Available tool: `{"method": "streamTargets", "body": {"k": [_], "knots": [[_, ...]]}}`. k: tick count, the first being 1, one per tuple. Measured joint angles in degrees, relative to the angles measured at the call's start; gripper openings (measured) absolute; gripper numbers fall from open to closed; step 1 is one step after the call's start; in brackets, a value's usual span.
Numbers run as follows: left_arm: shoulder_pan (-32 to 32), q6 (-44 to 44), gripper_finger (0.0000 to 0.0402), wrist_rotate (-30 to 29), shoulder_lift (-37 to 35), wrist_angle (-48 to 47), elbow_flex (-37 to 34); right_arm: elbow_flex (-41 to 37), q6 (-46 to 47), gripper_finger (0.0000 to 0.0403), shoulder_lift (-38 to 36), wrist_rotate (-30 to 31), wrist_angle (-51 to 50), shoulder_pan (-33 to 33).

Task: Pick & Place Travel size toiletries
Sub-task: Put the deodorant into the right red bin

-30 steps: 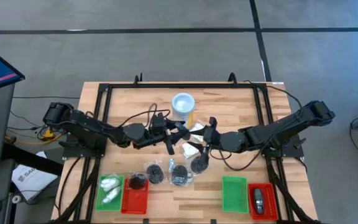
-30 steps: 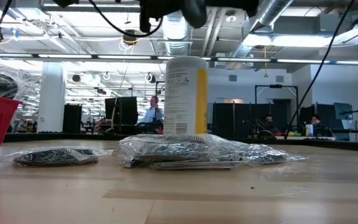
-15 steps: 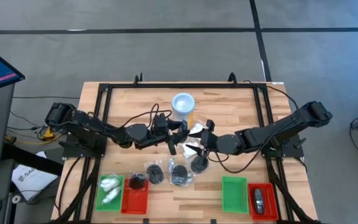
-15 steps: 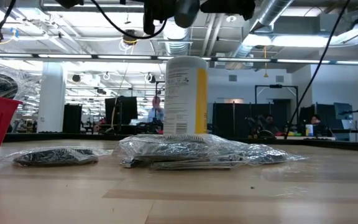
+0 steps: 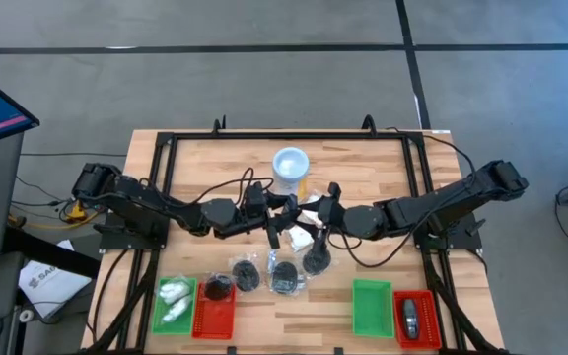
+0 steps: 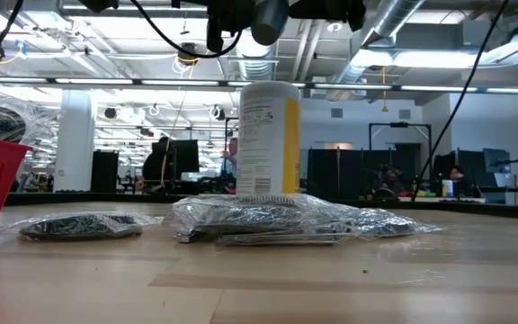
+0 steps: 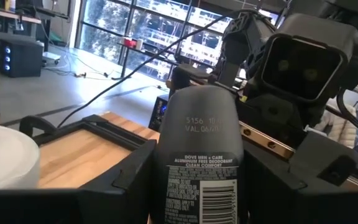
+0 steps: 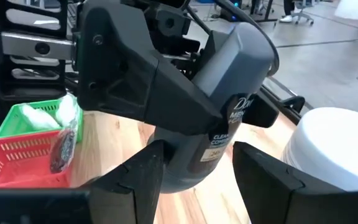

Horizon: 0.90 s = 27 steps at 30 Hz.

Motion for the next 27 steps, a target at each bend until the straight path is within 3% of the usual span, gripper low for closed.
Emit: {"method": "streamTargets", "body": {"k": [10,20,27], "knots": [[0.13,0.87,0.0186,-1.59,-0.24,-0.09,-0.13,-0.14,1.04,0.0187,3.37,-1.47,3.81,-0.86],[0.18,0.59,0.0186,-0.38,-0.17,0.46,-0.04,-0.13,0.27,0.0247,4.61,-3.28,6.26,-2.26],[0.16,0.62,0.0186,-0.43,-0.24,0.92,0.09,-0.13,-0.47,0.0256,4.61,-2.95,9.16,-2.37]]}}
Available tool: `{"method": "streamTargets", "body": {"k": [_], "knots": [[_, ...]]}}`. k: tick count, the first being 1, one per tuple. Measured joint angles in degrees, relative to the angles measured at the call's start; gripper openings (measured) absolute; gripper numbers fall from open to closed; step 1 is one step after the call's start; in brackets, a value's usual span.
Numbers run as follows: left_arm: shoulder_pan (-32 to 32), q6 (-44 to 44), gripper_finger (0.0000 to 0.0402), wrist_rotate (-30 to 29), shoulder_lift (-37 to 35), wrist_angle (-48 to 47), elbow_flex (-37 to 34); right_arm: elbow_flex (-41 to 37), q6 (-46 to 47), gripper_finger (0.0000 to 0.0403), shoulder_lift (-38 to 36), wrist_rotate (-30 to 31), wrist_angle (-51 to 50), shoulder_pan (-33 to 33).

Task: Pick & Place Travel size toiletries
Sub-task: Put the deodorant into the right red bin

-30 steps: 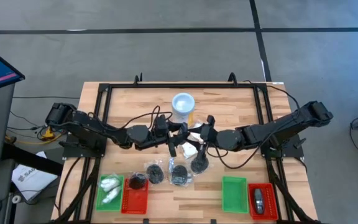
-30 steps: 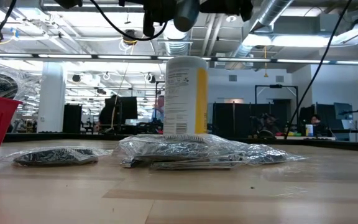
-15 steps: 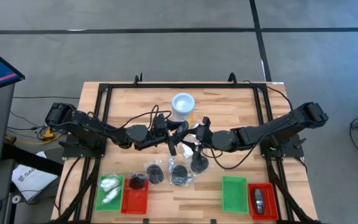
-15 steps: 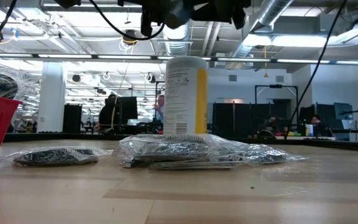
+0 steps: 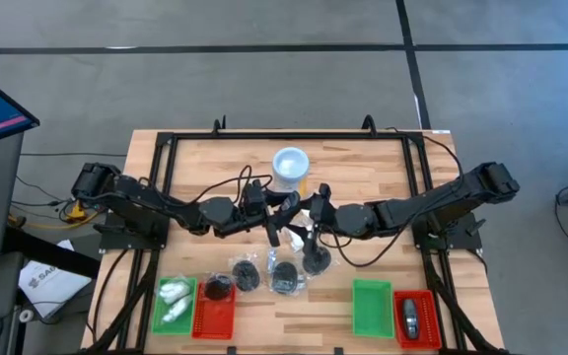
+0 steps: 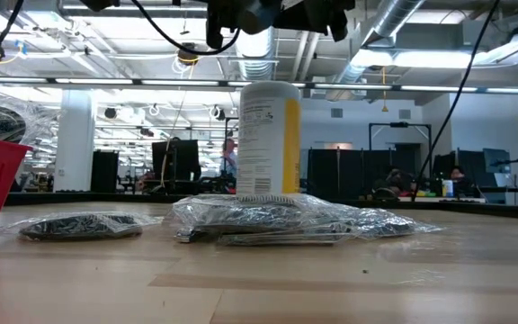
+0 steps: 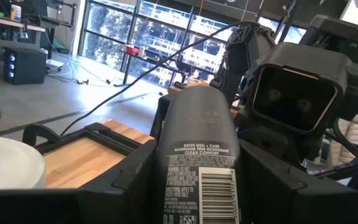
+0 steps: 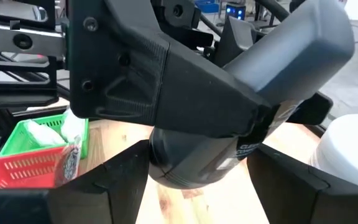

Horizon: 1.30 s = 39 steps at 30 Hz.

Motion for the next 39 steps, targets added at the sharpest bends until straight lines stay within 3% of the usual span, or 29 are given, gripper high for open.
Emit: {"method": "streamTargets", "body": {"k": [17,39], "knots": [[-0.02,0.35,0.0186,-0.57,0.04,-0.33,-0.07,0.0,2.36,0.0256,0.31,-5.79,0.7,-2.66],[-0.02,0.69,0.0186,-0.05,0.07,0.09,-0.09,-0.11,0.86,0.0256,0.31,-5.81,1.57,-2.95]]}}
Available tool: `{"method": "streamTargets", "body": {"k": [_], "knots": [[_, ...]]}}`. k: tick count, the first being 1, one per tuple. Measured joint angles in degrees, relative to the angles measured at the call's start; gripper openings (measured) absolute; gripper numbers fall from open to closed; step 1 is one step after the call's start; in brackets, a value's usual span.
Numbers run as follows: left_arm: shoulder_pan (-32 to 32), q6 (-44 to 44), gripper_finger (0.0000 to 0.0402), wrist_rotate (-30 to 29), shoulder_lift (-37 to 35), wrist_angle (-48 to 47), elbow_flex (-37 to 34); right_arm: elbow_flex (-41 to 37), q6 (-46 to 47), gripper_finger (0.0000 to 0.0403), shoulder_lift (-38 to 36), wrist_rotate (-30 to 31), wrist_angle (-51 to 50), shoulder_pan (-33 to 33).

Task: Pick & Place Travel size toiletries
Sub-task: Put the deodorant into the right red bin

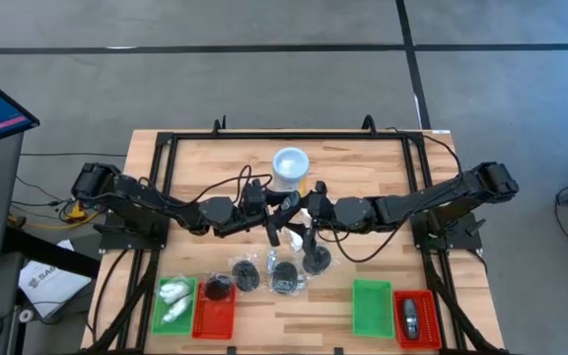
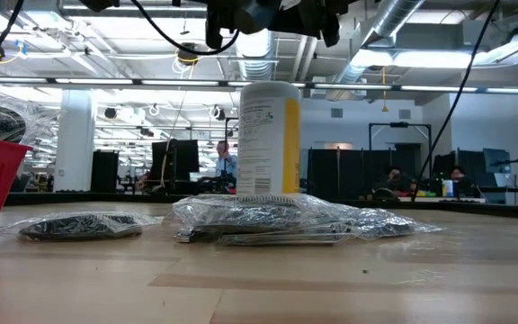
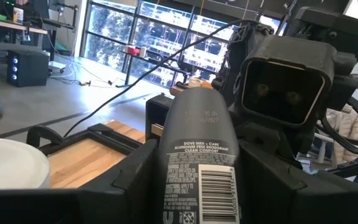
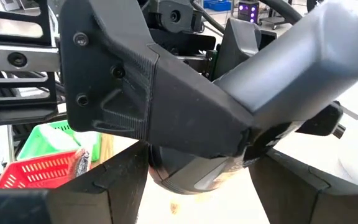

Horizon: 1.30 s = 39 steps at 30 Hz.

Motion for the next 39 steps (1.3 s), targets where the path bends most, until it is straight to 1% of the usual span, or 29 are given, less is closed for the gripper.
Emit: {"method": "streamTargets", "body": {"k": [11,16,25,29,33,39], "knots": [[-0.56,3.61,0.0186,0.31,-1.08,1.35,-0.07,0.02,-3.31,0.0256,-0.09,0.41,1.59,0.61],[-1.49,5.94,0.0186,0.3,-1.29,3.39,0.0,0.04,-4.4,0.0255,-0.61,-0.19,2.96,0.43],[-1.66,7.25,0.0186,4.76,-1.4,6.2,0.0,0.04,-5.88,0.0255,-0.63,-2.25,5.7,0.65],[-1.7,8.28,0.0186,5.89,-1.4,6.59,-0.01,0.04,-6.25,0.0255,-0.63,-2.23,5.98,0.65],[-1.77,8.28,0.0186,6.43,-1.42,7.68,0.03,0.04,-7.37,0.0255,-0.63,-2.21,8.31,0.83],[-1.77,8.32,0.0186,7.8,-1.42,8.03,0.02,0.27,-7.3,0.0256,-0.63,-2.72,7.89,0.64]]}}
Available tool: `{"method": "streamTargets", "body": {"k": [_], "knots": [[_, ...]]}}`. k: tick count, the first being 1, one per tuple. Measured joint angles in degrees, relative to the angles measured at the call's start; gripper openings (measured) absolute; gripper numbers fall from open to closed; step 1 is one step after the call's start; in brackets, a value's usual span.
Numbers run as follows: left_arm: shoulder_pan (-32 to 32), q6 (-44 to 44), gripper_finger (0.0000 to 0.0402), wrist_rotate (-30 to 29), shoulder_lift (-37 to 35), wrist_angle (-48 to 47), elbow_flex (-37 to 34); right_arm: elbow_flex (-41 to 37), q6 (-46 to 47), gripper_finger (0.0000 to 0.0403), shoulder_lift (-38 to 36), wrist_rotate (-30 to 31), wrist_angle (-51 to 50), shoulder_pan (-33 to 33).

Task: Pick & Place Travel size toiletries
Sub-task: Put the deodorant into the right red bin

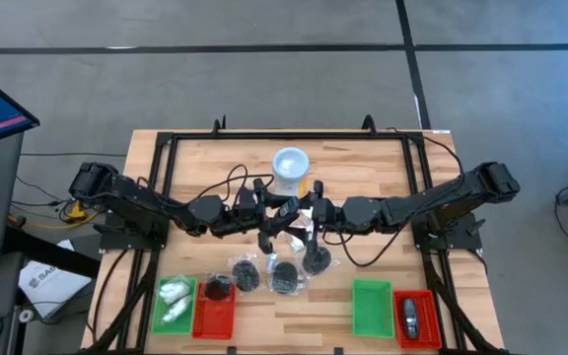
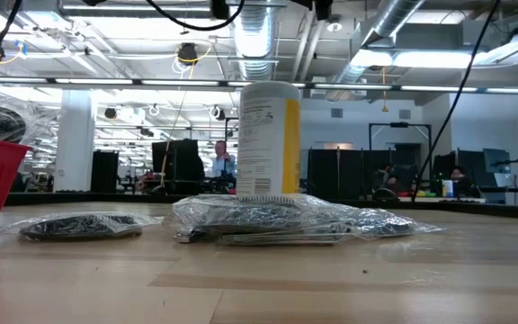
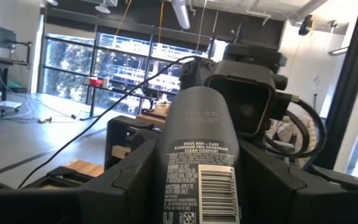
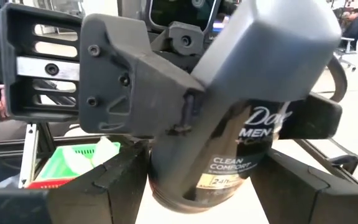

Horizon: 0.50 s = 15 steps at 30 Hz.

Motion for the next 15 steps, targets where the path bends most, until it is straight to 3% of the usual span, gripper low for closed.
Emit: {"method": "streamTargets", "body": {"k": [15], "knots": [[-0.07,0.1,0.0186,-0.06,0.1,-0.01,-0.13,0.21,1.89,0.0256,0.31,-1.89,-1.85,-0.56]]}}
